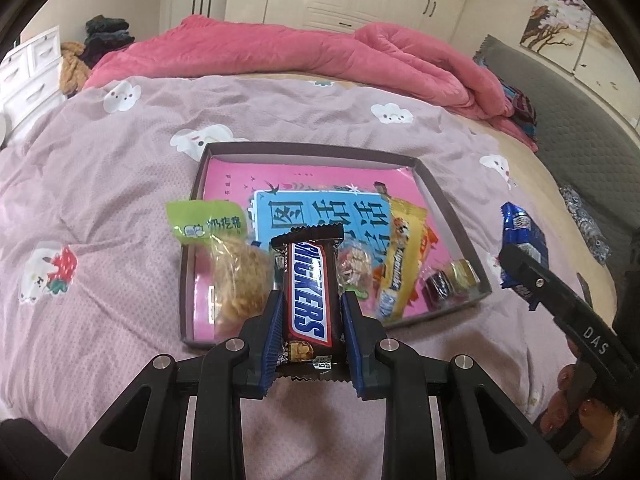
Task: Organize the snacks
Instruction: 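Carry the Snickers bar over the tray with the left tool while the right tool carries the blue packet there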
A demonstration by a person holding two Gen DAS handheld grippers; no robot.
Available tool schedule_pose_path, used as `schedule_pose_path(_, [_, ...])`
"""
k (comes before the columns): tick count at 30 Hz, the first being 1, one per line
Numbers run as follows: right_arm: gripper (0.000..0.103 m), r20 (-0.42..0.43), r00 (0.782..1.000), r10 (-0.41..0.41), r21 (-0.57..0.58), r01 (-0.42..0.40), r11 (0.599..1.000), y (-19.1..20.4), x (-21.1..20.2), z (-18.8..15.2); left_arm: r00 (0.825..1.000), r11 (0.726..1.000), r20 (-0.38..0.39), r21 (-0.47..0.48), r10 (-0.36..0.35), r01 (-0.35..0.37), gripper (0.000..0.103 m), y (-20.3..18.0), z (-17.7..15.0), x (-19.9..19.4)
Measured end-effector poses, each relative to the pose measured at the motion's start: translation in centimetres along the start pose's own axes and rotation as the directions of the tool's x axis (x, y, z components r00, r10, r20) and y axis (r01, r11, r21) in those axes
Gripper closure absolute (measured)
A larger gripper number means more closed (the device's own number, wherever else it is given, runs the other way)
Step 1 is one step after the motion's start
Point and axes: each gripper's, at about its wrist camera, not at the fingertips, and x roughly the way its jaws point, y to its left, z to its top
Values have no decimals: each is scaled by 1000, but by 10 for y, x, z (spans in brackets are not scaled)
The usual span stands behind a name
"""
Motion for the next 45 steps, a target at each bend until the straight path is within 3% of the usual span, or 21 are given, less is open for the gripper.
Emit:
schedule_pose_path(21, [52, -107, 994, -19, -44, 15, 999, -2, 54, 7, 999, 1000, -37, -3, 23, -23, 74, -2, 18, 51])
schedule_pose_path(45, [50, -203, 978, -43, -95, 24, 995, 5, 91, -1, 998, 1000, -49, 6, 29, -29, 74, -3, 16, 63])
